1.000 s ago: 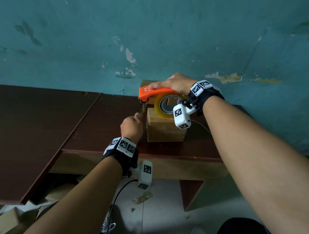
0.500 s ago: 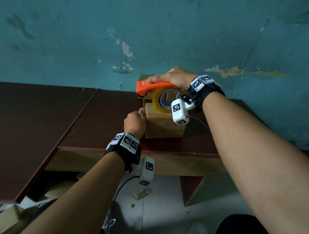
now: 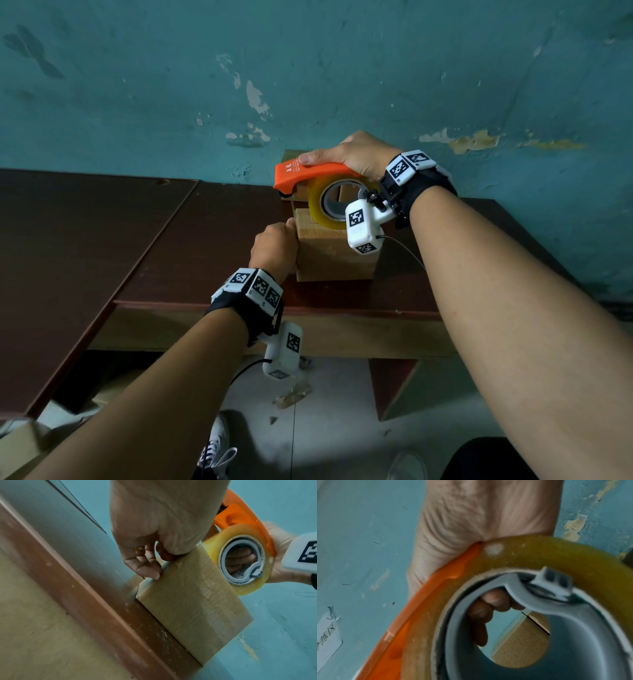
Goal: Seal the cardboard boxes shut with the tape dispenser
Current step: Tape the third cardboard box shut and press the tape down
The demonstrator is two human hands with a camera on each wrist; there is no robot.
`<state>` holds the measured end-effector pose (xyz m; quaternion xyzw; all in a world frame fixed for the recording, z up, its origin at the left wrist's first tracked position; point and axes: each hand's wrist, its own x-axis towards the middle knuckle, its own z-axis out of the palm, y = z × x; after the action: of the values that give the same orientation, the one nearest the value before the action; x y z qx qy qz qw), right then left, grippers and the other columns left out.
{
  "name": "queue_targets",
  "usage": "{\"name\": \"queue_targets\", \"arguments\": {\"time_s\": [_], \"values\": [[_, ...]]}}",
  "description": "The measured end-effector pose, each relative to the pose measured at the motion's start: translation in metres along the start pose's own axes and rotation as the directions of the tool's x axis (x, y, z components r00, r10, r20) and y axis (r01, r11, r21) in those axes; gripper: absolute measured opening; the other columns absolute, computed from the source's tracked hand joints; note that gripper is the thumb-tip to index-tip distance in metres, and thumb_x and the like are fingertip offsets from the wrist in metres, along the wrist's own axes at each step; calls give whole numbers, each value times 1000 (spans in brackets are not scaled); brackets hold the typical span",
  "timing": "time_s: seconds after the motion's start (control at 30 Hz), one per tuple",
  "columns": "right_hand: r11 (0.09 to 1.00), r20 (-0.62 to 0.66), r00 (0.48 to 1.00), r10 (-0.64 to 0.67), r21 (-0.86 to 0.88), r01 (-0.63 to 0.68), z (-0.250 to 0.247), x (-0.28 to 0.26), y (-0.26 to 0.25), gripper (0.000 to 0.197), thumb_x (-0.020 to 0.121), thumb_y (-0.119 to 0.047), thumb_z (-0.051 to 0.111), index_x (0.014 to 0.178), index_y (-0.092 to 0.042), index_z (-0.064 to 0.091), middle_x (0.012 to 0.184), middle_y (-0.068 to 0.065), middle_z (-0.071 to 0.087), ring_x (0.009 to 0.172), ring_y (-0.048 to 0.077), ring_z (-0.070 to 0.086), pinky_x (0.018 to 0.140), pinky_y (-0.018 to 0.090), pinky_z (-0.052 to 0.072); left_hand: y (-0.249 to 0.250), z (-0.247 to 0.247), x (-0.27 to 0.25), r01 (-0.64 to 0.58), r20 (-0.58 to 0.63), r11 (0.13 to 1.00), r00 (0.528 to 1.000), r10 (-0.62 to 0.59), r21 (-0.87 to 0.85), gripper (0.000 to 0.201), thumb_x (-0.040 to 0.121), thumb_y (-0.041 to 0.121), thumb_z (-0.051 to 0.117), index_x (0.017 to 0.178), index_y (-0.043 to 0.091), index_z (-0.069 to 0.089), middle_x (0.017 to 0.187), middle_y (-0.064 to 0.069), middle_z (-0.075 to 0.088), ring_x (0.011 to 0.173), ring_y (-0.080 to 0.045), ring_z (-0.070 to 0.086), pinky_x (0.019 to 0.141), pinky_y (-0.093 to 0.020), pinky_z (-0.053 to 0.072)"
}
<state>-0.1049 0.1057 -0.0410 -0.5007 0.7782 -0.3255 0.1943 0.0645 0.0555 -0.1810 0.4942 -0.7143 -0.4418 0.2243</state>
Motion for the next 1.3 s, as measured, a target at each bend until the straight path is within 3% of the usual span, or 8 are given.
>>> {"name": "queue_targets", "arguments": {"time_s": [0.3, 0.5, 0.67, 0.83, 0.93, 1.07, 1.17, 1.3], "values": [[1000, 2, 1000, 9, -12, -9, 0, -2, -3, 68, 58, -79, 87, 80, -17, 67, 75, 4, 73, 61, 17, 70, 69, 31, 56, 10, -10, -4, 15, -25, 984, 1000, -10, 177, 52, 111, 51, 35, 92, 11, 63, 96, -14, 68, 80, -31, 72, 80, -44, 64], [1000, 0, 1000, 17, -10, -17, 1, -2, -4, 64, 60, -77, 88, 75, -18, 66, 71, 3, 71, 58, 17, 68, 66, 29, 54, 12, -14, -8, 40, -24, 973, 999, -36, 227, 56, 111, 52, 38, 92, 6, 66, 83, -10, 68, 63, -22, 69, 46, -29, 51], [1000, -2, 1000, 21, -10, -21, 1, -3, -4, 64, 58, -76, 88, 73, -18, 66, 69, 3, 71, 54, 16, 67, 64, 28, 53, -18, -2, -12, 87, 11, 971, 996, -92, 224, 52, 108, 49, 49, 90, 4, 68, 83, -14, 76, 66, -28, 78, 69, -41, 68], [1000, -15, 1000, 20, -2, -20, 1, -2, -1, 67, 57, -77, 88, 78, -16, 68, 69, 2, 71, 54, 14, 66, 63, 28, 52, -19, 6, -10, 65, -11, 979, 998, -64, 193, 44, 108, 40, 45, 92, 6, 69, 85, -15, 75, 66, -29, 77, 66, -40, 67], [1000, -12, 1000, 19, 4, -19, 1, -2, -2, 65, 59, -75, 90, 77, -17, 67, 71, 3, 72, 55, 15, 67, 65, 29, 53, -18, 2, -8, 27, -58, 983, 998, -16, 184, 39, 105, 43, 44, 96, 11, 66, 99, -14, 71, 83, -34, 74, 81, -47, 64], [1000, -11, 999, 30, 4, -30, 1, -3, -3, 62, 61, -74, 90, 76, -17, 67, 69, 1, 72, 55, 16, 68, 64, 28, 54, -14, -2, -14, -104, -183, 991, 979, 87, -84, 25, 106, 29, 42, 103, 12, 61, 108, -11, 67, 95, -31, 66, 88, -50, 59], [1000, -14, 999, 28, 1, -28, 1, -3, -3, 62, 60, -74, 89, 75, -18, 68, 67, 0, 72, 56, 15, 68, 64, 28, 53, -11, -3, -28, -230, -189, 917, 966, 175, -327, 39, 98, 27, 41, 125, 19, 67, 122, -5, 70, 110, -23, 66, 97, -46, 57], [1000, -12, 999, 29, -1, -29, 0, -6, -4, 62, 62, -74, 88, 77, -17, 69, 65, -2, 72, 54, 13, 68, 63, 27, 52, -10, 7, -45, -292, -1, 847, 946, 325, -445, 63, 103, 28, 47, 164, 26, 35, 152, 9, 54, 138, -10, 50, 116, -35, 41]]}}
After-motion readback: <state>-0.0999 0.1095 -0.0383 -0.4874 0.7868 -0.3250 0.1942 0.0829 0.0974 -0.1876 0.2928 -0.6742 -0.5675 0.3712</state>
